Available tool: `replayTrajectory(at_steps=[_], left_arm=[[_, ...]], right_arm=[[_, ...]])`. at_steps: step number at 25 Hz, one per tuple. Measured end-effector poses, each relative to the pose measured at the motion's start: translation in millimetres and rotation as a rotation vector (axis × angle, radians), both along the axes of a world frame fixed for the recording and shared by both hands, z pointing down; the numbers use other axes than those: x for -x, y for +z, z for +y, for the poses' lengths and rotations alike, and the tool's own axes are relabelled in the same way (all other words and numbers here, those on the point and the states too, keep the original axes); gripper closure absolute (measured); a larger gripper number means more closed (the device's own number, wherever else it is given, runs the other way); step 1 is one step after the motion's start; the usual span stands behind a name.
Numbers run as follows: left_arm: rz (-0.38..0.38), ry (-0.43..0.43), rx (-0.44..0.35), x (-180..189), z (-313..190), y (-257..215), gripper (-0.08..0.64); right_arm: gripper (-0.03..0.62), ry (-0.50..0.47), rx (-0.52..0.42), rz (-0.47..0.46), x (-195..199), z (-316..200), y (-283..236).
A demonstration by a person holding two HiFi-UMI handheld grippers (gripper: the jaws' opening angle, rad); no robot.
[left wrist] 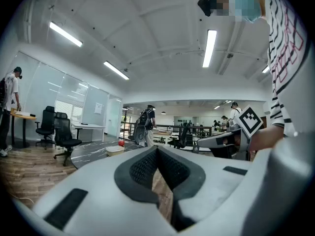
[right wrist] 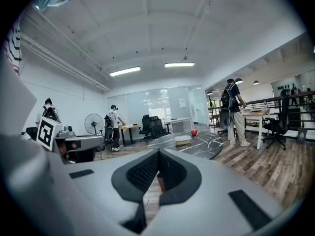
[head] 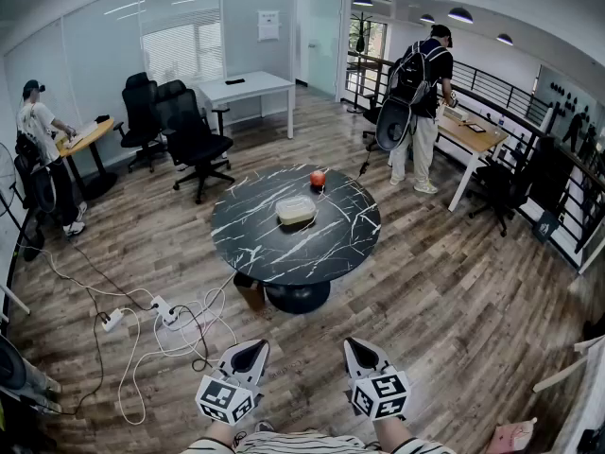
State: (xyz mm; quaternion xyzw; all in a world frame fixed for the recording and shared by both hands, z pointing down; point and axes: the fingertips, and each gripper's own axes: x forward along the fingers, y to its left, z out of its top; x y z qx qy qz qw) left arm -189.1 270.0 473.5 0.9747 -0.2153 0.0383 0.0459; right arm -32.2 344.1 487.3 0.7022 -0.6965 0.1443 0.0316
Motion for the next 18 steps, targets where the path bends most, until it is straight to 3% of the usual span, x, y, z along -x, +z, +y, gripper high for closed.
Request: replayTrajectory(at_steps=[12, 18], left_arm=[[0.009, -0.006, -0.016, -20.9, 14.8, 5.2, 0.54], [-0.048, 0.017, 0.001, -28.7, 23.2, 20.7, 0.538]], right_arm=[[0.565, -0.038, -0.018, 0.005, -13.6, 7.7, 3.1], [0.561, -0.064, -0.041, 0.037, -13.1, 6.7, 9.6]])
